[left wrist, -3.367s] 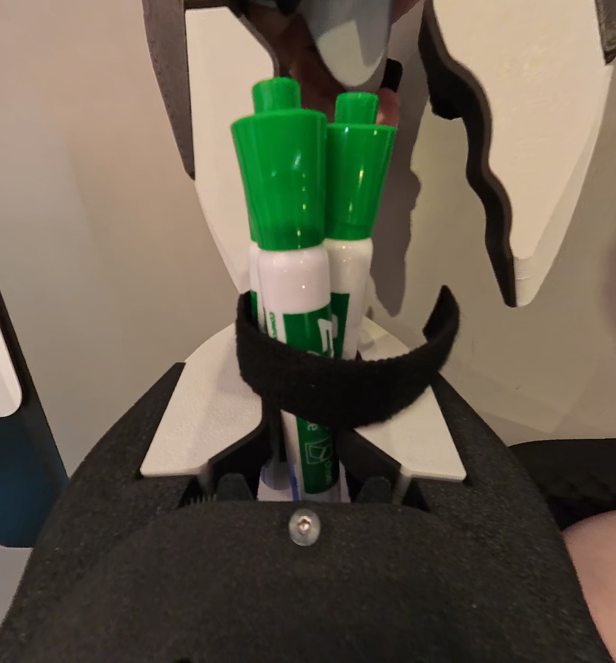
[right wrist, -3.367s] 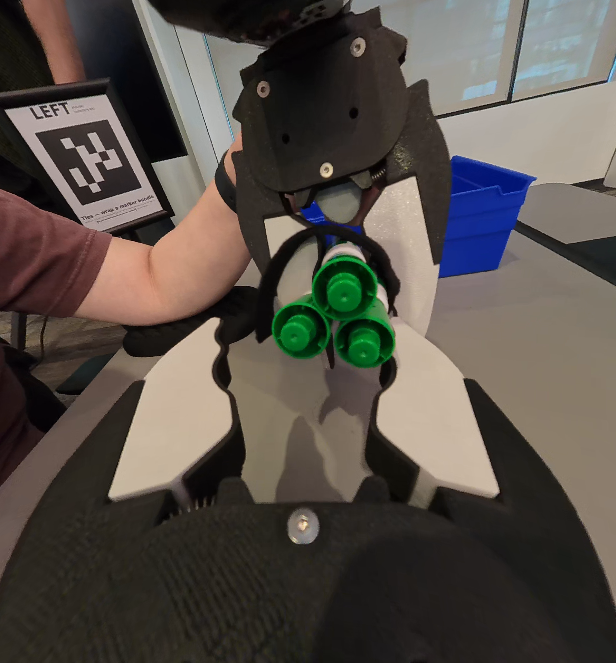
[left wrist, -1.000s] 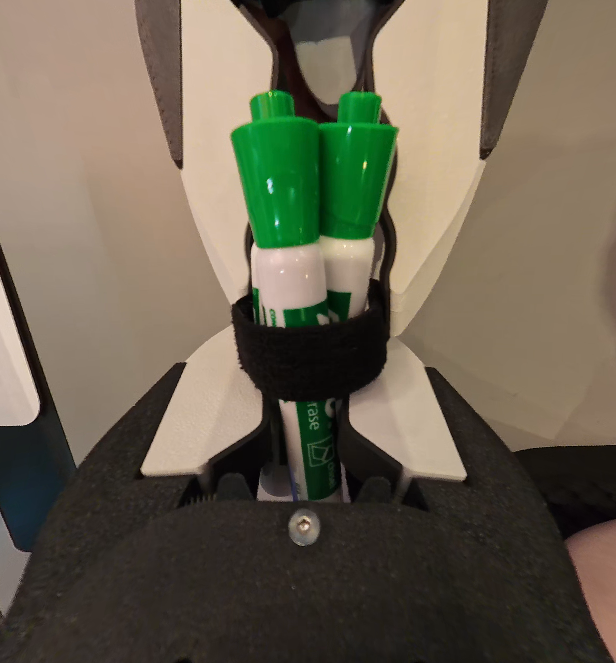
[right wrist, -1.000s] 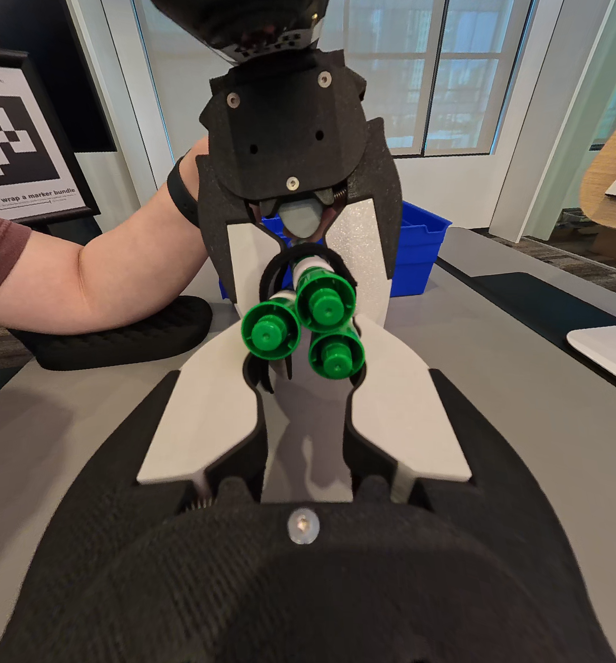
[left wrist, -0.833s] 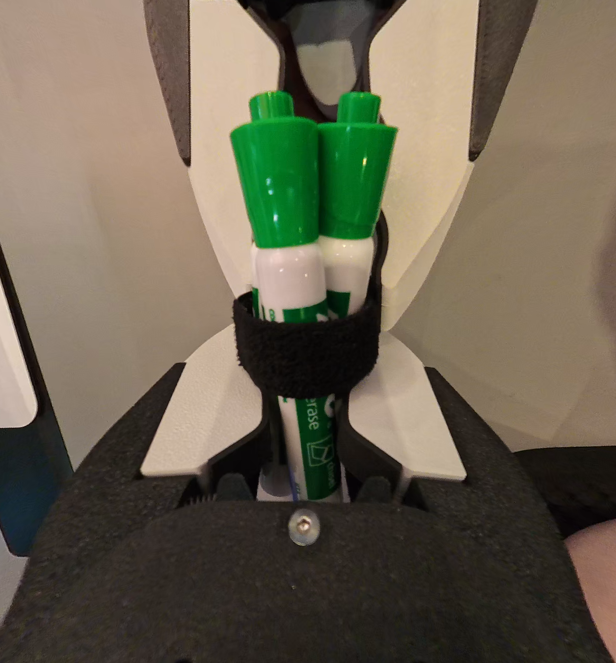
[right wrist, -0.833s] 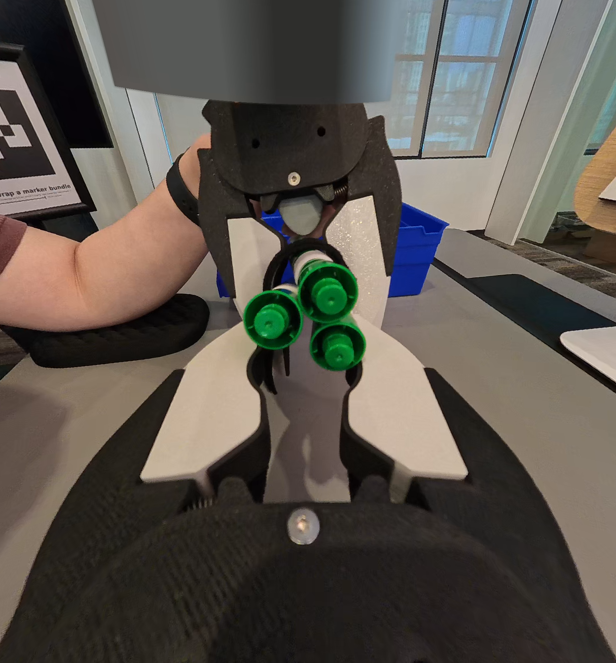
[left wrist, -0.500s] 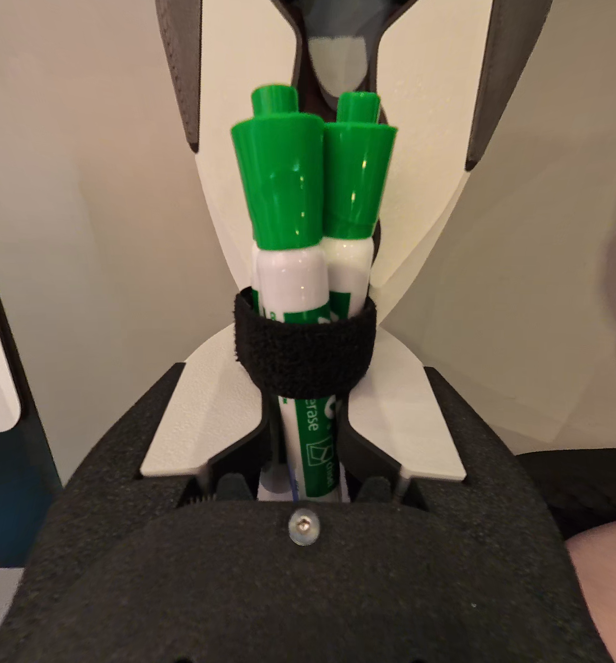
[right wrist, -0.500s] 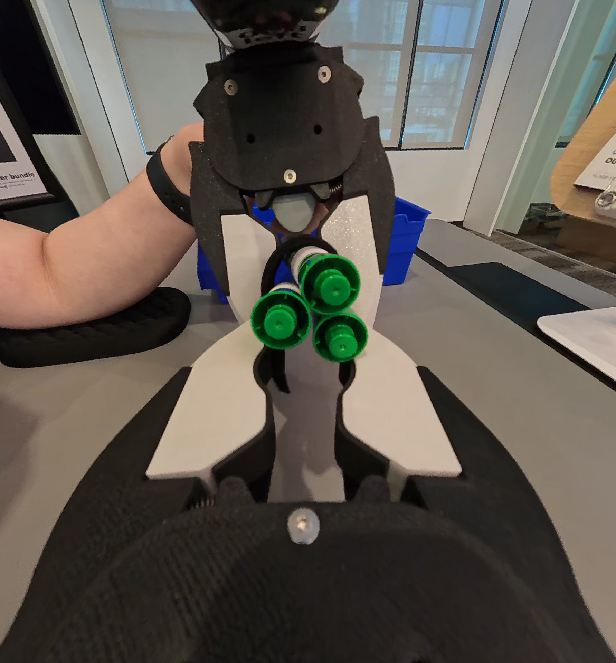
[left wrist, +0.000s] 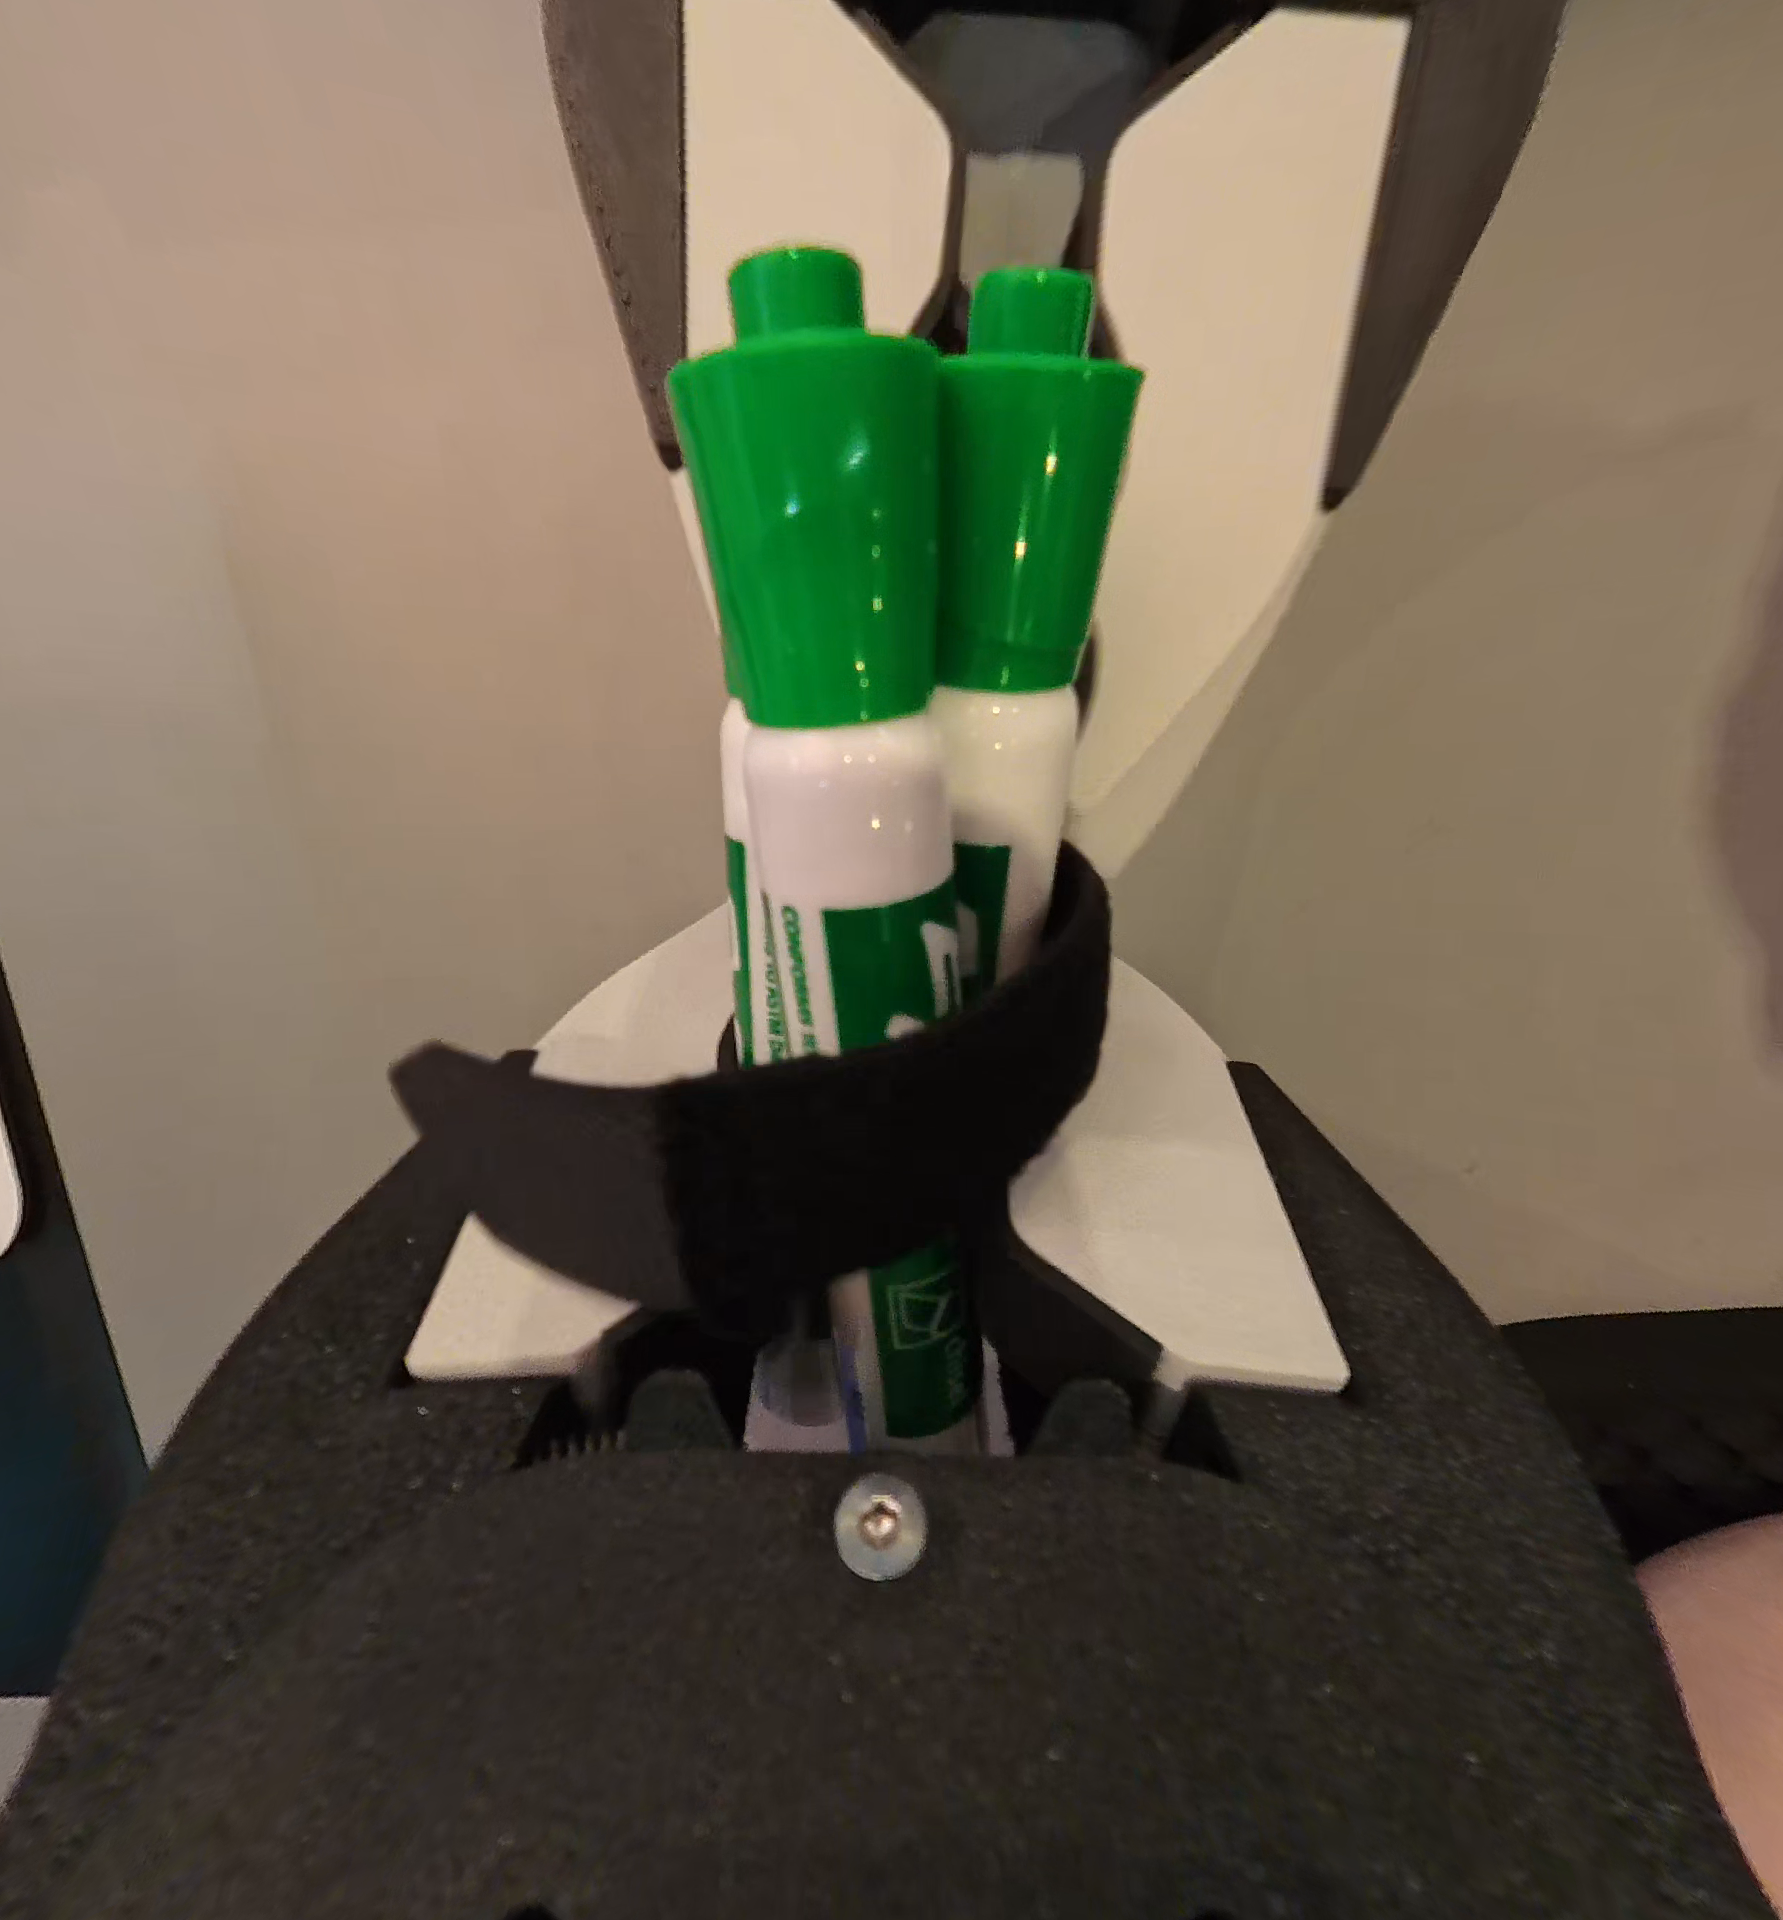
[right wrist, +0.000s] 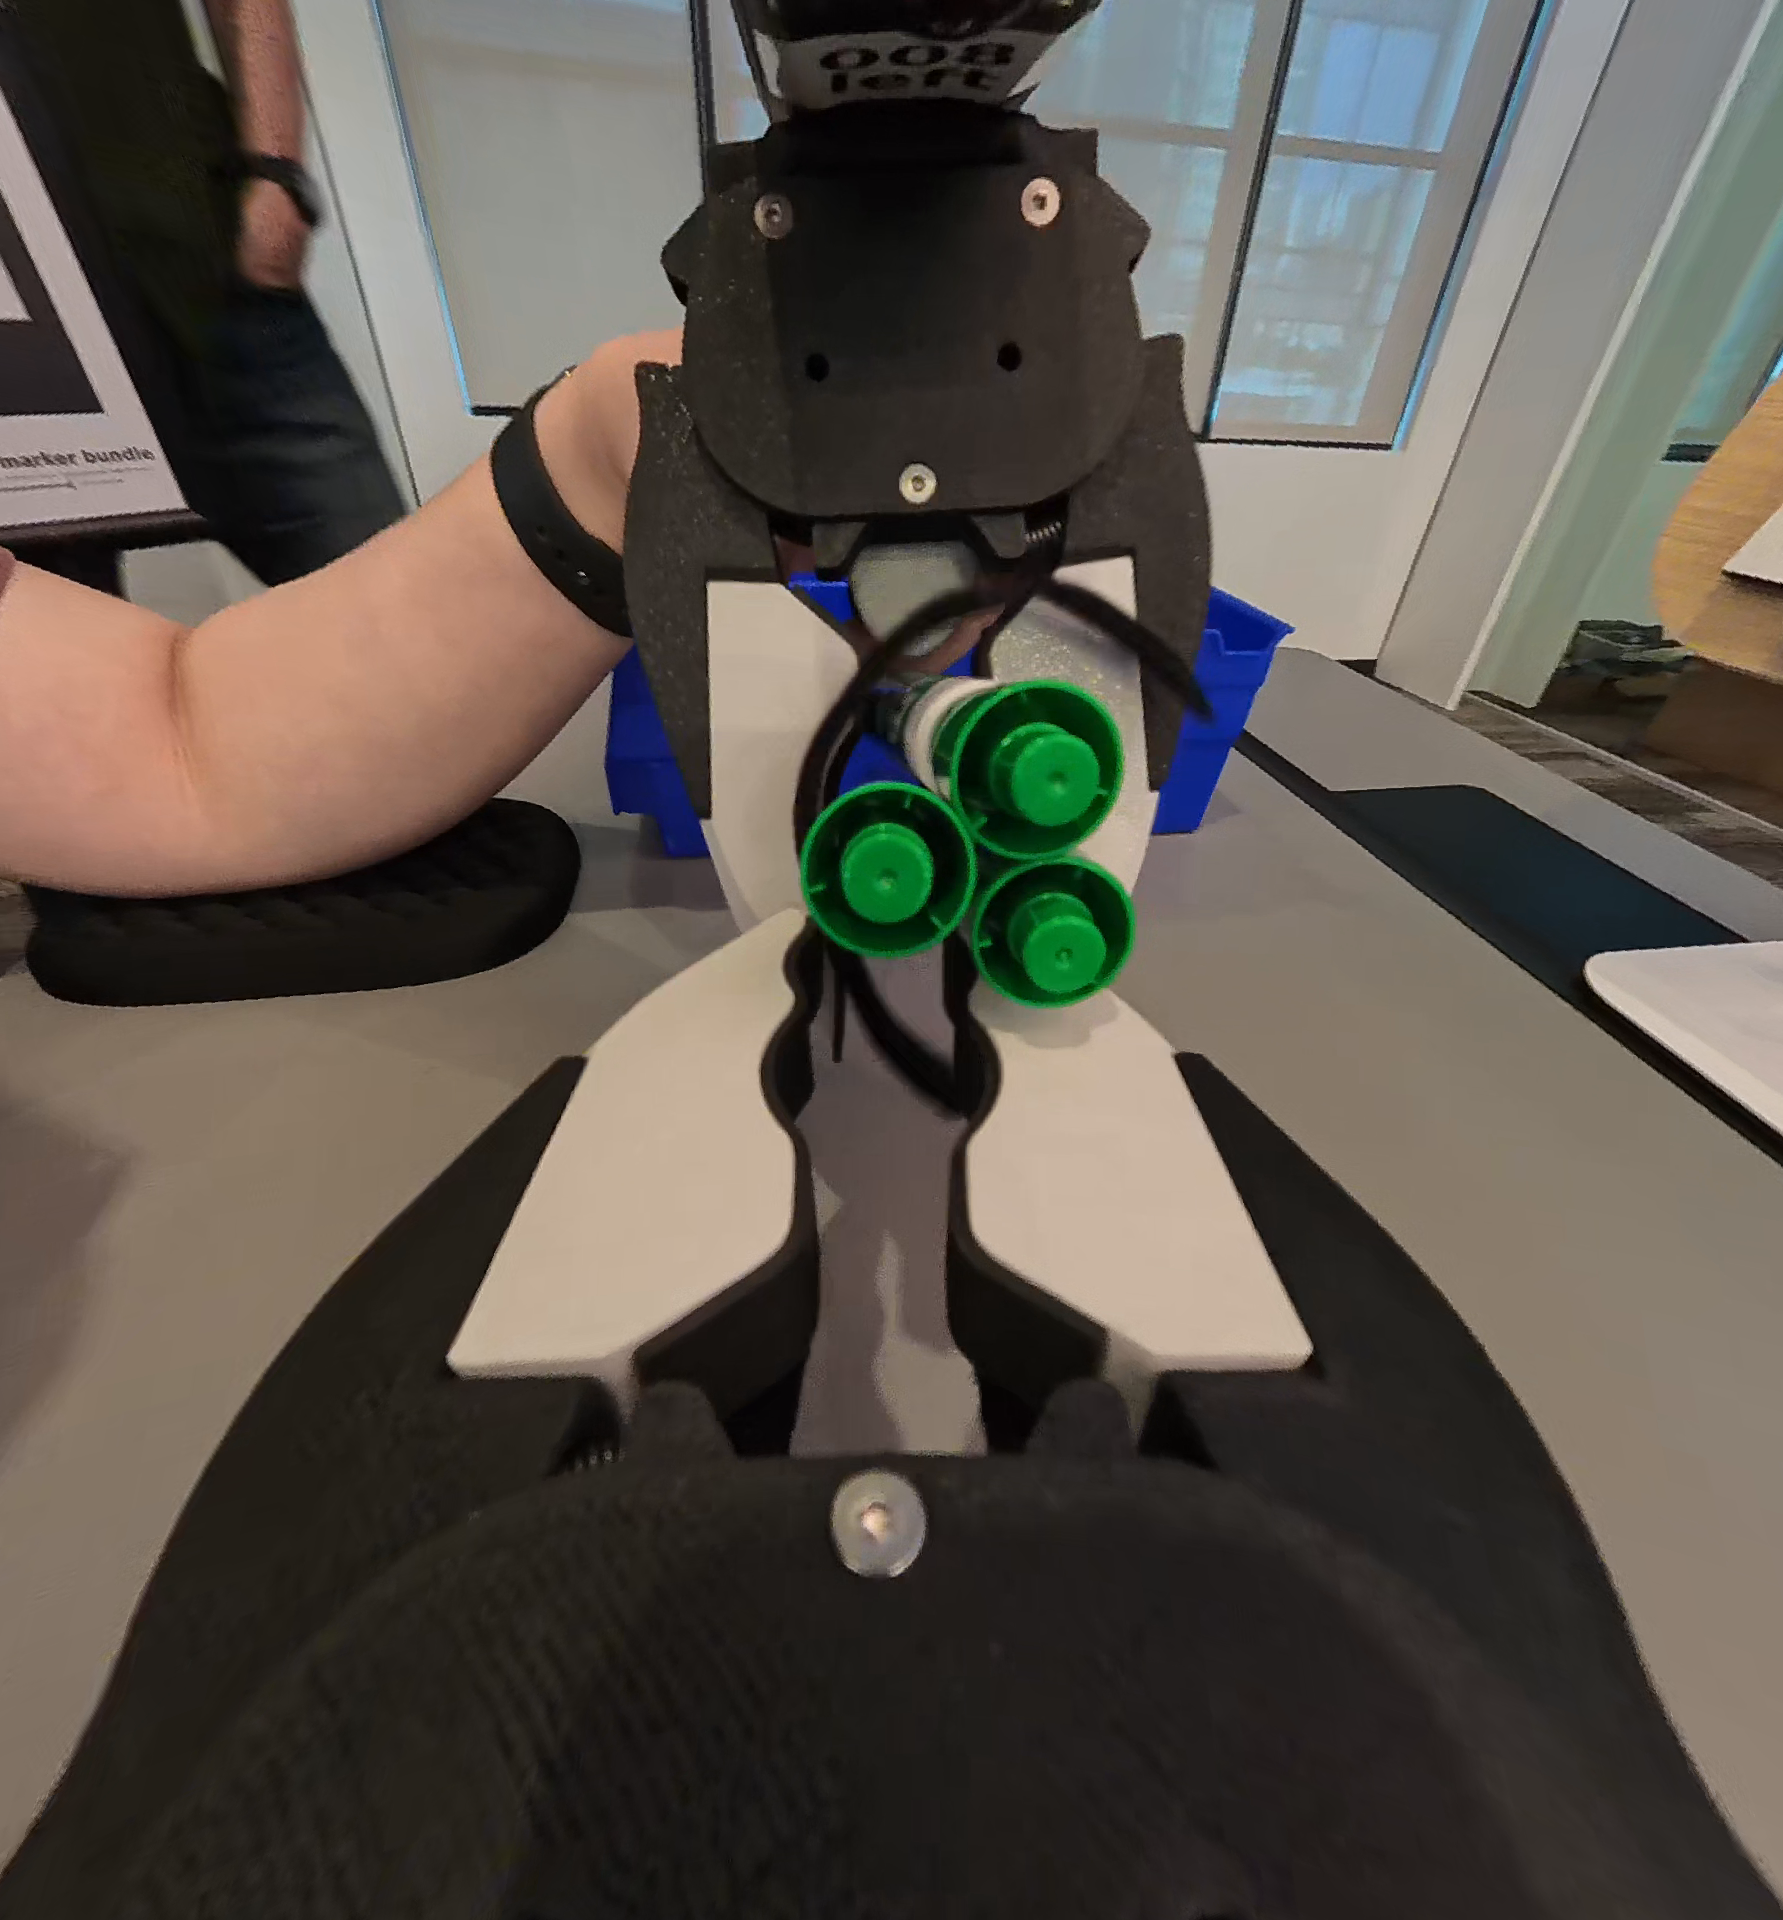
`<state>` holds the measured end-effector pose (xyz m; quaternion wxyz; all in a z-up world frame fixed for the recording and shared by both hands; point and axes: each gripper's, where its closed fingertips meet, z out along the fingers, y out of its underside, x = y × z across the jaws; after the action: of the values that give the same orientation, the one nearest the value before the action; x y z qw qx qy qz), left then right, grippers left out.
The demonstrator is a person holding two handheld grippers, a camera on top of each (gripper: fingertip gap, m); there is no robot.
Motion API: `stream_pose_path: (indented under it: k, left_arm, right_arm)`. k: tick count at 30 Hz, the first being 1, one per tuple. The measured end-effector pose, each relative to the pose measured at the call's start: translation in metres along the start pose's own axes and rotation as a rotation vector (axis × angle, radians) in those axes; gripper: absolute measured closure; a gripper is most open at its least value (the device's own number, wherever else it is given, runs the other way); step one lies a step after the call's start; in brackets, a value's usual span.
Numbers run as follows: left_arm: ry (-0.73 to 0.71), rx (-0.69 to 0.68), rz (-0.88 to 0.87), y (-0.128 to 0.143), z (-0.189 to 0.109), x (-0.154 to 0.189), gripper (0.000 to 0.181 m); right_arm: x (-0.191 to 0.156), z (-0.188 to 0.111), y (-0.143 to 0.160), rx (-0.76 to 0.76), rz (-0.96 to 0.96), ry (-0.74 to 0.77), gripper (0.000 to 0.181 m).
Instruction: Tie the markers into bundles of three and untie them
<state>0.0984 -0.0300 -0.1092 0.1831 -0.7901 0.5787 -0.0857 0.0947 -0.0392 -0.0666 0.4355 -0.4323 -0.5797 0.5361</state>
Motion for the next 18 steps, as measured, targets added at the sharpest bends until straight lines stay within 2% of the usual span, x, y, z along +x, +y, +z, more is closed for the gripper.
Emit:
stream_pose_path:
  k: [6, 13, 15, 18]
  left_arm:
    - [0.0, -0.002, -0.001, 0.001, -0.003, 0.001, 0.14]
    - [0.027, 0.023, 0.006, 0.0, -0.009, 0.006, 0.14]
    - [0.04, 0.035, 0.004, -0.001, -0.011, 0.009, 0.14]
    - [0.05, 0.033, -0.001, -0.001, -0.01, 0.009, 0.14]
  right_arm:
    - [-0.003, 0.001, 0.0, 0.002, 0.031, -0.024, 0.152]
    - [-0.006, -0.006, -0.006, 0.013, 0.042, -0.067, 0.123]
    - [-0.003, -0.01, -0.007, 0.012, 0.046, -0.071, 0.123]
    - [-0.001, -0.013, -0.006, 0.023, 0.083, -0.088, 0.137]
